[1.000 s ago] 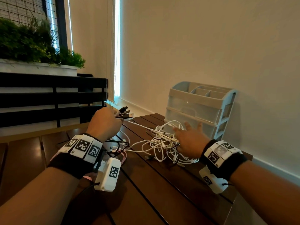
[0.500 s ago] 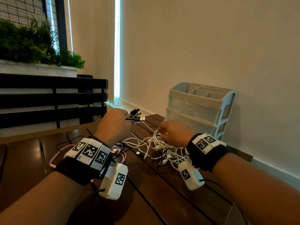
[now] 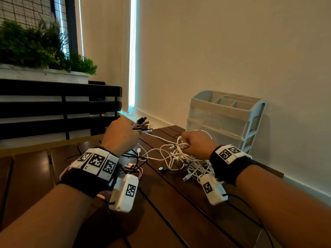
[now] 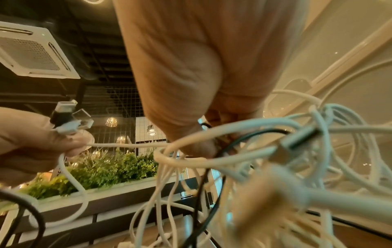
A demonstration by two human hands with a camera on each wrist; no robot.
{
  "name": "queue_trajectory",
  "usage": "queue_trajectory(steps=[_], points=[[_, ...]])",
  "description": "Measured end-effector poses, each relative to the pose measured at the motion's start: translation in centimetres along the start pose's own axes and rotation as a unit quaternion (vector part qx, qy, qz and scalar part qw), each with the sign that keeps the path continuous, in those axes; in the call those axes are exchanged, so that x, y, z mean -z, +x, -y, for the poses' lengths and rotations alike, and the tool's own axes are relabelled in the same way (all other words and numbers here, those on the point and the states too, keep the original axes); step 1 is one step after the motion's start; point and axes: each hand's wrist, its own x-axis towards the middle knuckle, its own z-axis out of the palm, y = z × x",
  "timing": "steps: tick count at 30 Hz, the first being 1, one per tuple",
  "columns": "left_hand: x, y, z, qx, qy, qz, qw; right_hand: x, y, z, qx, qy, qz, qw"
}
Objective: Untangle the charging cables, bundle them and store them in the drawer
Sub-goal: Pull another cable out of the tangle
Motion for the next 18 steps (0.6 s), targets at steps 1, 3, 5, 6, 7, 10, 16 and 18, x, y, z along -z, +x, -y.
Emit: queue_trajectory(steps=[1,3,5,6,7,10,16,18], points=[[0.0,0.0,0.1,0.002,-0.002,-0.002,1.000,-0.1,-0.1,-0.2,0.006,-0.002,-0.008,1.000],[0.2,0.0,0.3,0.004,-0.002,-0.007,1.000,-0.2,-0.5,-0.4,0.011,-0.007,-0.029,0.999],[0.2,0.2,0.5,0.004,-0.002,-0.011,1.000,-0.3,-0.9,-0.7,0.012,0.031,-0.046,0.998],[0.2,0.2,0.5,0.006,-0.002,-0.011,1.000,-0.3,-1.1,-0.9,0.011,0.057,-0.052,0.997],[0.1,0.2,0.5,0.008,-0.001,-0.009,1.000,-0.3,-1.0,-1.1,0.011,0.075,-0.054,0.996],[0.0,0.2,0.7,0.019,0.008,-0.011,1.000,-0.1,-1.0,-1.7,-0.017,0.120,-0.035,0.992],[-0.1,0.2,0.9,0.031,0.028,-0.009,0.999,0.7,-1.4,-2.2,-0.089,0.254,-0.069,0.961],[-0.3,0.2,0.9,0.030,0.042,-0.008,0.999,0.8,-1.5,-2.4,-0.108,0.268,-0.078,0.954]])
